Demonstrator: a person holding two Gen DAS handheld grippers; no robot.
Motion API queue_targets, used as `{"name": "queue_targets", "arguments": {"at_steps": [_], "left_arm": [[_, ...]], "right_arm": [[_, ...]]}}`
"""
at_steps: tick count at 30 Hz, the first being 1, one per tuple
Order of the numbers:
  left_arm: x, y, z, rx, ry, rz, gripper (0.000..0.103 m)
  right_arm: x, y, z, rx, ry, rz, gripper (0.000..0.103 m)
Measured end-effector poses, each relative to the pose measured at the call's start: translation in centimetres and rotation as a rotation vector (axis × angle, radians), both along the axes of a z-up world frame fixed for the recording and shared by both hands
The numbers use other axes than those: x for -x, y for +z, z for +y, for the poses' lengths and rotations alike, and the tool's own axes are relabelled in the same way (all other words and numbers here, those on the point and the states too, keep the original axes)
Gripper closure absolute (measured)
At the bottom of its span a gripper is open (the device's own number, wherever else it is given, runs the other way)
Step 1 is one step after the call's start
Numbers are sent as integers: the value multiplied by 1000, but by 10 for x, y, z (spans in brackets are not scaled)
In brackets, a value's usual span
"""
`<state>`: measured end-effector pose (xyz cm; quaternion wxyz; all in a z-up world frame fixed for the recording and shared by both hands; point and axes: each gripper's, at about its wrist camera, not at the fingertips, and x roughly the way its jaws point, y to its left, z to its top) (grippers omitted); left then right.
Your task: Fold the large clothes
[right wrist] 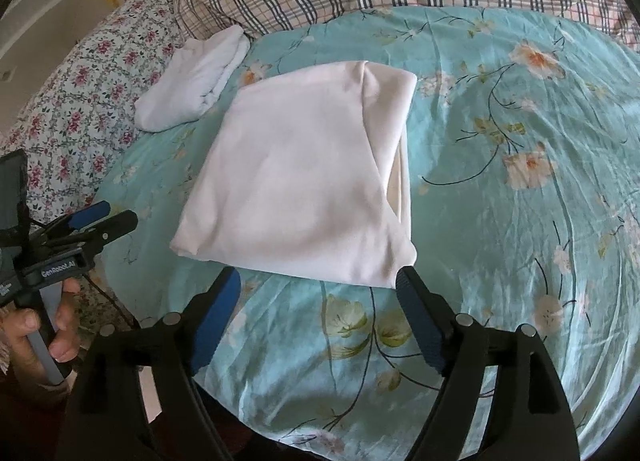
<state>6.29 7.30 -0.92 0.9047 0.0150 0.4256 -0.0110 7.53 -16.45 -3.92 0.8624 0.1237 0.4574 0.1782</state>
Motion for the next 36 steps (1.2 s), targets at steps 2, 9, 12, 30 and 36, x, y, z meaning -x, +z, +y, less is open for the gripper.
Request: {"name": "queue_targets", "arguments": {"at_steps": [2, 9, 12, 30, 36], "left_arm": [[11, 17, 10, 101, -1, -75, 11], [14, 25, 17, 139, -80, -160, 1], [9, 17, 8, 38, -59, -143, 1], [-30, -39, -21, -161, -44, 10, 1], [-34, -37, -25, -159, -50, 5, 1]], "right_arm": [[0, 6, 2, -6, 20, -10, 21], [-1, 18, 5, 25, 38, -53, 2], [-2, 18, 6, 46, 42, -60, 0], [-27, 4, 7, 94, 45, -55, 0], [-34, 4, 9, 98, 56, -57, 0]]}}
